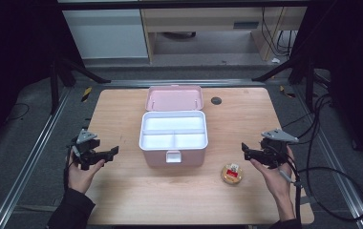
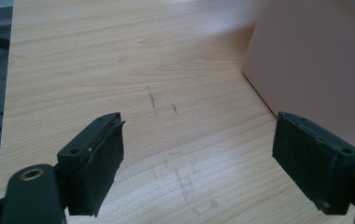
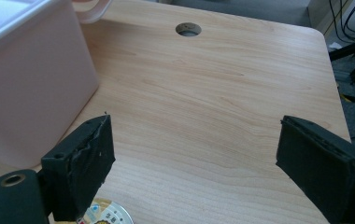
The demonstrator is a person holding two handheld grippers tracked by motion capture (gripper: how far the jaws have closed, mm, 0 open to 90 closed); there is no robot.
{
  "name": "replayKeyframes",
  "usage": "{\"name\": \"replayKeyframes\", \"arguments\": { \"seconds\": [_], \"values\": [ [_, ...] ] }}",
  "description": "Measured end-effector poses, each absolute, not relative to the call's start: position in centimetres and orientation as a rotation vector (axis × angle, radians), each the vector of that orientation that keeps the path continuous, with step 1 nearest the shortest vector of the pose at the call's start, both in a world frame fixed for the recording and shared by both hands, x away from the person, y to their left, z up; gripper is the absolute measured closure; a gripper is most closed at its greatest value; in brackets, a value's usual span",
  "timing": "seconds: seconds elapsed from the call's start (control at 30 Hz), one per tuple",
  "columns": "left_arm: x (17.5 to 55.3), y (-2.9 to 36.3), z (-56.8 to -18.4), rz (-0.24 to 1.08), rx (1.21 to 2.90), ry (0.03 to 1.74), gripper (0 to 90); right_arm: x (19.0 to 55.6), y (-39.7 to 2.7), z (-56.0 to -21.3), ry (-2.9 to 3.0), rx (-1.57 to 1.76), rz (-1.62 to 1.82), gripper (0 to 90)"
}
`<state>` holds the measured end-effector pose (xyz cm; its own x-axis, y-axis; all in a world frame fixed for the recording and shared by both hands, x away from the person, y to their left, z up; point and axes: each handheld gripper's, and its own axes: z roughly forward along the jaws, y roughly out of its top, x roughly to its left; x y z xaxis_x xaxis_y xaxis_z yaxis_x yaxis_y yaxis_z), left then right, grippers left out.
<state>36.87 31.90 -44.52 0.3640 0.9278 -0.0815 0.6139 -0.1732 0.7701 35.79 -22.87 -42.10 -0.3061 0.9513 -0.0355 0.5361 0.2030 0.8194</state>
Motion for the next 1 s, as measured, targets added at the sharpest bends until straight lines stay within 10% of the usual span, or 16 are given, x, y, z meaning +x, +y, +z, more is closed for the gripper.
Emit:
{"name": "replayKeyframes", "arguments": {
  "seconds": [1.0],
  "values": [
    [37.0, 31.3, -45.8, 0.495, 1.964, 1.351, 18.7, 35.5, -17.6, -44.6, 2.313, 1.313, 0.692, 11.6]
  ]
}}
